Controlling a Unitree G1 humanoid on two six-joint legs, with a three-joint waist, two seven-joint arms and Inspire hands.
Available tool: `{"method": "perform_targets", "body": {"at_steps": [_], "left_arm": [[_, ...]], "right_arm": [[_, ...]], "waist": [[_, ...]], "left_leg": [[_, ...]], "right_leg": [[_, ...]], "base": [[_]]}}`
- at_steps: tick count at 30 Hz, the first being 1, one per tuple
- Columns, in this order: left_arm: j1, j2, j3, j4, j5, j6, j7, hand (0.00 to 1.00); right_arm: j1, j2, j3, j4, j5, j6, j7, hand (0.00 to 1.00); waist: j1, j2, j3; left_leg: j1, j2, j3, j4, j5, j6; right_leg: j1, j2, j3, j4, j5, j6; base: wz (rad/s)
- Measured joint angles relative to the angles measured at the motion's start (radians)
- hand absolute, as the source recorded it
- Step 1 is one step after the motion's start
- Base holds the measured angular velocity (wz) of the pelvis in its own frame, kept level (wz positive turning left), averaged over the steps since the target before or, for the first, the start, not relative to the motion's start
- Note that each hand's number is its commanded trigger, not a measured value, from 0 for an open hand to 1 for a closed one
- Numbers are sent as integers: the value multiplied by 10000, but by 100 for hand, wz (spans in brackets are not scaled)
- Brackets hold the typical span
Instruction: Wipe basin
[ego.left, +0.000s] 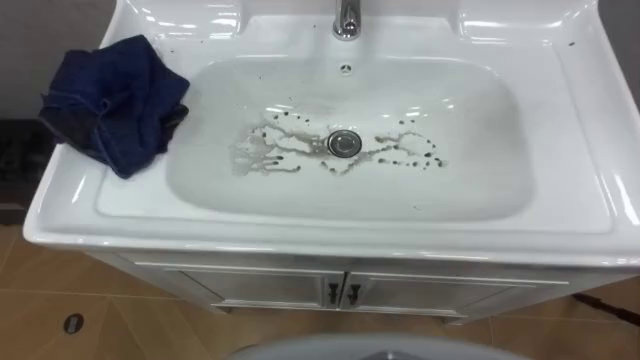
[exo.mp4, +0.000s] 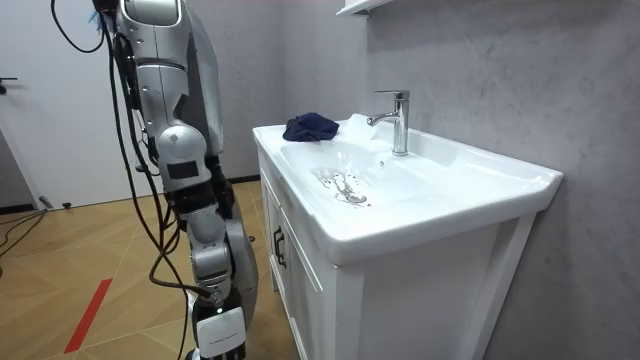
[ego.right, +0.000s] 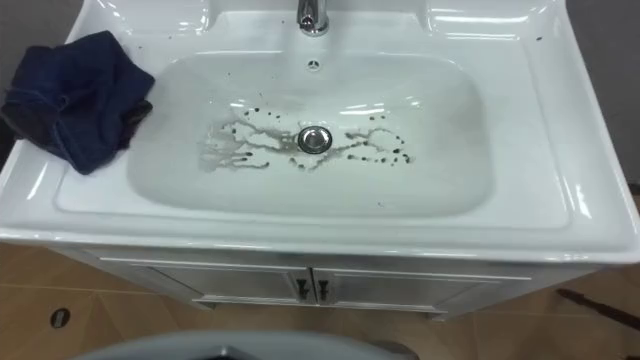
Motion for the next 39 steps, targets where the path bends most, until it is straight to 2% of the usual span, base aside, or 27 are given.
{"method": "perform_targets", "body": {"at_steps": [20,29,34,39], "left_arm": [[-3,-4,-191,17,-32,-63,222,0],[288,-11,-97,52,-851,-70,604,0],[469,-15,915,37,-1401,-110,905,0],[561,11,2076,-21,-2201,-294,1586,0]], "right_arm": [[-56,-19,117,23,-46,-152,17,0],[-13,5,116,129,3,-145,-18,0],[-45,-34,86,118,-43,-149,-14,0],[-61,-226,-86,106,-15,-154,-16,0]], "waist": [[-18,39,1],[-7,59,2],[43,92,7],[102,216,3]], "left_leg": [[2,-1,-7,3,0,0],[24,-2,56,7,0,0],[-36,-18,-24,88,-1,0],[-97,-28,-106,170,0,0]], "right_leg": [[14,-4,-18,-11,-1,1],[55,-3,-43,-11,-1,1],[73,-20,-122,-23,-6,5],[89,-46,-319,-14,-7,-2]], "base": [[0],[0],[5],[8]]}}
